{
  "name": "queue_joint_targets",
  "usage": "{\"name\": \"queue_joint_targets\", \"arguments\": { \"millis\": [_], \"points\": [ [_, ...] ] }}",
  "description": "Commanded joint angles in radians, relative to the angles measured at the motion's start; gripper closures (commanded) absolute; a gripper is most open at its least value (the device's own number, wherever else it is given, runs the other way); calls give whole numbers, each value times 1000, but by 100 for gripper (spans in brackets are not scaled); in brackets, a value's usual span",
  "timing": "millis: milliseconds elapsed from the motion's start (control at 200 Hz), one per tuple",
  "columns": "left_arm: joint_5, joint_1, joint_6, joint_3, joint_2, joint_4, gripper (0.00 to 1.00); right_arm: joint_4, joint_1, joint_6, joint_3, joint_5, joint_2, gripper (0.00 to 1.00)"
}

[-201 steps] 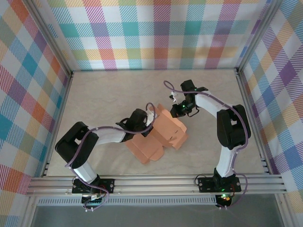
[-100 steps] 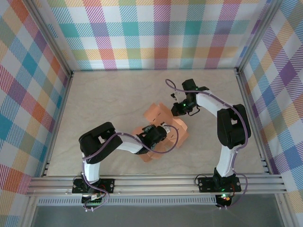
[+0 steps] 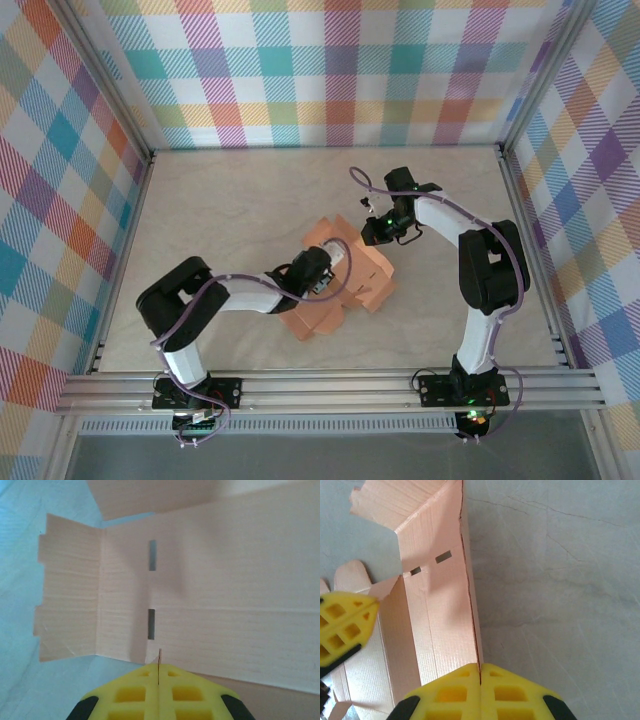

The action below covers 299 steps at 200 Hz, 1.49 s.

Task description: Fold the paper box

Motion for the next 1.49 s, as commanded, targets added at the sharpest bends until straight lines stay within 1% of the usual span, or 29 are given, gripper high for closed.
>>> {"name": "queue_joint_targets", "arguments": {
  "millis": [0,60,285,365,475,565,635,700,765,825,880,925,980,1060,1165,1185,1215,1245,1265,1280,1310,1330,1365,1390,1415,1435,1490],
  "points": [
    [230,72,-131,-20,-63,-13,100,4,7,16,-13,-56,-10,100],
    [269,97,-140,-16,-69,-29,100,7,6,17,-13,-57,-13,100],
    [278,98,-67,7,-55,-83,100,6,7,19,-14,-57,-13,100],
    [200,62,-11,18,-39,-110,99,7,7,22,-15,-59,-14,100],
    [-10,-27,89,51,27,-125,99,12,7,25,-13,-61,-10,100],
    [-124,-79,129,70,85,-102,99,12,7,28,-12,-65,-9,100],
    [-193,-115,152,80,123,-75,99,11,7,28,-12,-65,-10,100],
    [-240,-137,175,93,155,-60,97,10,7,28,-13,-66,-10,100],
    [-262,-144,178,100,174,-51,96,10,6,28,-14,-64,-14,100],
    [-259,-142,163,90,168,-27,96,9,7,26,-14,-62,-14,100],
    [-228,-131,135,78,141,-18,94,7,7,25,-16,-59,-16,100],
    [-167,-117,95,75,108,-45,92,8,7,24,-16,-55,-17,100],
    [-104,-99,60,73,64,-75,86,12,7,21,-20,-49,-21,100],
    [-67,-80,29,80,18,-99,75,29,6,20,-33,-29,-32,100],
    [9,-39,-36,80,-51,-126,67,37,8,20,-44,-6,-45,100],
    [37,-24,-57,76,-71,-130,64,37,7,20,-45,-4,-46,100],
    [77,-1,-88,72,-100,-131,63,36,7,20,-47,-2,-50,100],
    [117,24,-123,65,-128,-130,55,40,7,19,-52,-1,-53,100],
    [145,39,-142,60,-145,-128,54,44,7,20,-57,1,-56,100],
    [166,53,-162,56,-160,-126,49,46,8,19,-59,1,-58,100],
    [208,82,-195,54,-185,-128,46,53,7,19,-66,3,-62,100],
    [246,100,-217,55,-200,-132,41,57,7,18,-71,3,-65,100],
    [307,131,-255,59,-219,-137,39,64,7,16,-81,5,-71,100],
    [345,152,-277,64,-230,-141,34,68,7,12,-87,7,-72,100],
    [384,171,-306,70,-238,-143,33,76,7,10,-94,10,-76,100],
    [419,187,-327,74,-241,-144,30,78,7,7,-100,11,-79,100],
    [512,225,-376,98,-242,-152,29,88,7,4,-108,15,-84,100]
  ]
}}
